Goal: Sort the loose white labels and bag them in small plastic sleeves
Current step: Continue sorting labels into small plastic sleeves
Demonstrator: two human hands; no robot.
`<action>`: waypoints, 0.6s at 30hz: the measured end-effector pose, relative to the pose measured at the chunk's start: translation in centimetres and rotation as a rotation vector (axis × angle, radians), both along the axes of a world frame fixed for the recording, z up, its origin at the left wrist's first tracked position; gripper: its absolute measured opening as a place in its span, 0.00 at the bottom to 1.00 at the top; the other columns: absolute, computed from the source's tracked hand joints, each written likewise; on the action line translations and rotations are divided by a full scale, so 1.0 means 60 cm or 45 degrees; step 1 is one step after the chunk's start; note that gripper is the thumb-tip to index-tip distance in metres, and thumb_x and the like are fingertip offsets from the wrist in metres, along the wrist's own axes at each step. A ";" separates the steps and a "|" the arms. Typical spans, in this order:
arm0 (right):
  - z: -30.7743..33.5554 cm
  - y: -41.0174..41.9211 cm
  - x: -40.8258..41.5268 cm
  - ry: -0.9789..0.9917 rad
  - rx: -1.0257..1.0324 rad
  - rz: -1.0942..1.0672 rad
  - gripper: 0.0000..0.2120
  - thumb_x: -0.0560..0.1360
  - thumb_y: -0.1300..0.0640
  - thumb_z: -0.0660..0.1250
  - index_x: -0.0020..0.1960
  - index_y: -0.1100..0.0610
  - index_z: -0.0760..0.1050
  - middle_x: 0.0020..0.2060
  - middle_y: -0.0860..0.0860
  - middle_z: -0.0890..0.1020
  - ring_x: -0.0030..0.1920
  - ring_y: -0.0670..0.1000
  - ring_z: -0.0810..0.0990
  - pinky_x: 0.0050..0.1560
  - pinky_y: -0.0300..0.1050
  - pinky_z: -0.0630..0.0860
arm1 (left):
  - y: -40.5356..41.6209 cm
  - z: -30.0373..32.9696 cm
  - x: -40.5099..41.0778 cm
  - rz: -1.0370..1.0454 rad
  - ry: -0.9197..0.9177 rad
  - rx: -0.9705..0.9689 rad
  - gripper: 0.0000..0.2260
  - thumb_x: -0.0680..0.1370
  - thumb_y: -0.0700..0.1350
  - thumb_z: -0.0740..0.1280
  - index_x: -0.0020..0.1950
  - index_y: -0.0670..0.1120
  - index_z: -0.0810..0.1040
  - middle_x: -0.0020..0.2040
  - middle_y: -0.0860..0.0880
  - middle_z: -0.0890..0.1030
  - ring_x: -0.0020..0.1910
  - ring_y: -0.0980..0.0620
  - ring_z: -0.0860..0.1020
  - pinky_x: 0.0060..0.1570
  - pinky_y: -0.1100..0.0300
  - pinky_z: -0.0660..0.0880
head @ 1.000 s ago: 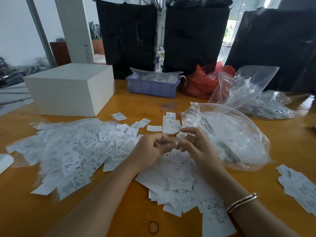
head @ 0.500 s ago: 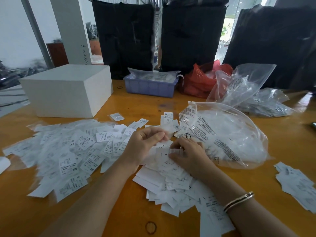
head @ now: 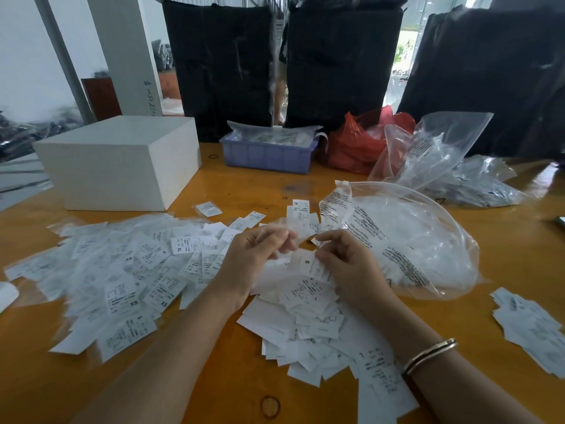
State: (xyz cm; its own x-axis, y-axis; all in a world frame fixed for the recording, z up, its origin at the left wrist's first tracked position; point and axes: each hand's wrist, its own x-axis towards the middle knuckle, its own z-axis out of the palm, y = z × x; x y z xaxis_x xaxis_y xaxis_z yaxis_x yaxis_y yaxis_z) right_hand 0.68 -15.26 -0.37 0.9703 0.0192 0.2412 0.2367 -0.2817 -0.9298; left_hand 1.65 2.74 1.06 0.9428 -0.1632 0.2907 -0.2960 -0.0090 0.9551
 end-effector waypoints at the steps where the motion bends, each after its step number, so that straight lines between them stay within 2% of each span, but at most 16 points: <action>1: 0.000 0.000 0.000 0.009 0.001 0.023 0.12 0.76 0.60 0.66 0.54 0.43 0.75 0.38 0.44 0.80 0.34 0.42 0.76 0.34 0.35 0.75 | 0.000 0.000 0.000 -0.002 0.005 -0.013 0.11 0.73 0.56 0.64 0.42 0.54 0.84 0.39 0.53 0.84 0.43 0.58 0.80 0.47 0.60 0.72; 4: 0.003 0.000 0.002 0.066 0.091 0.073 0.18 0.77 0.64 0.63 0.60 0.43 0.74 0.45 0.45 0.80 0.41 0.39 0.80 0.39 0.35 0.77 | -0.001 -0.001 0.001 0.010 0.021 -0.027 0.12 0.71 0.59 0.63 0.40 0.56 0.84 0.38 0.53 0.84 0.45 0.54 0.80 0.51 0.58 0.73; 7: 0.009 -0.003 0.001 0.110 0.314 -0.019 0.11 0.76 0.64 0.65 0.51 0.50 0.79 0.43 0.48 0.85 0.45 0.49 0.84 0.41 0.40 0.80 | -0.001 -0.002 0.002 0.023 0.027 -0.024 0.12 0.71 0.59 0.64 0.40 0.57 0.84 0.39 0.53 0.84 0.48 0.48 0.79 0.52 0.58 0.72; 10: 0.019 -0.006 -0.004 0.090 0.679 -0.064 0.04 0.71 0.61 0.70 0.44 0.54 0.82 0.41 0.52 0.85 0.44 0.51 0.83 0.44 0.40 0.80 | 0.000 -0.001 0.003 0.026 0.015 0.002 0.12 0.71 0.59 0.64 0.42 0.56 0.85 0.41 0.52 0.84 0.47 0.51 0.80 0.49 0.61 0.73; 13: 0.027 -0.005 -0.013 0.010 0.942 -0.028 0.11 0.64 0.56 0.72 0.46 0.56 0.81 0.43 0.53 0.85 0.47 0.51 0.84 0.45 0.38 0.79 | 0.000 -0.001 0.004 0.004 -0.010 0.071 0.10 0.74 0.55 0.64 0.44 0.57 0.84 0.41 0.53 0.84 0.44 0.55 0.80 0.46 0.66 0.75; 16: 0.028 0.006 -0.022 -0.048 0.951 0.004 0.12 0.62 0.54 0.73 0.45 0.54 0.82 0.45 0.54 0.85 0.48 0.52 0.84 0.47 0.39 0.79 | -0.002 0.000 0.002 -0.015 -0.030 0.105 0.09 0.76 0.51 0.65 0.41 0.58 0.84 0.38 0.55 0.84 0.38 0.63 0.78 0.40 0.73 0.73; 18: 0.028 0.013 -0.025 -0.055 0.886 -0.017 0.15 0.61 0.52 0.73 0.47 0.55 0.81 0.45 0.54 0.85 0.50 0.53 0.83 0.51 0.44 0.78 | -0.003 0.000 0.002 -0.013 -0.030 0.110 0.11 0.77 0.49 0.65 0.38 0.57 0.85 0.37 0.56 0.84 0.37 0.65 0.78 0.37 0.75 0.72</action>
State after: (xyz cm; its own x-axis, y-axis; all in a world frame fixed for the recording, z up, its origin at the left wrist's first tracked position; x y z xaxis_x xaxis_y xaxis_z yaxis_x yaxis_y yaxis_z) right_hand -0.81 -14.46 1.32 0.9585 -0.1661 0.2315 0.2784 0.3733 -0.8850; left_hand 1.79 2.59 1.07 0.9341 -0.1981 0.2970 -0.3187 -0.0879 0.9438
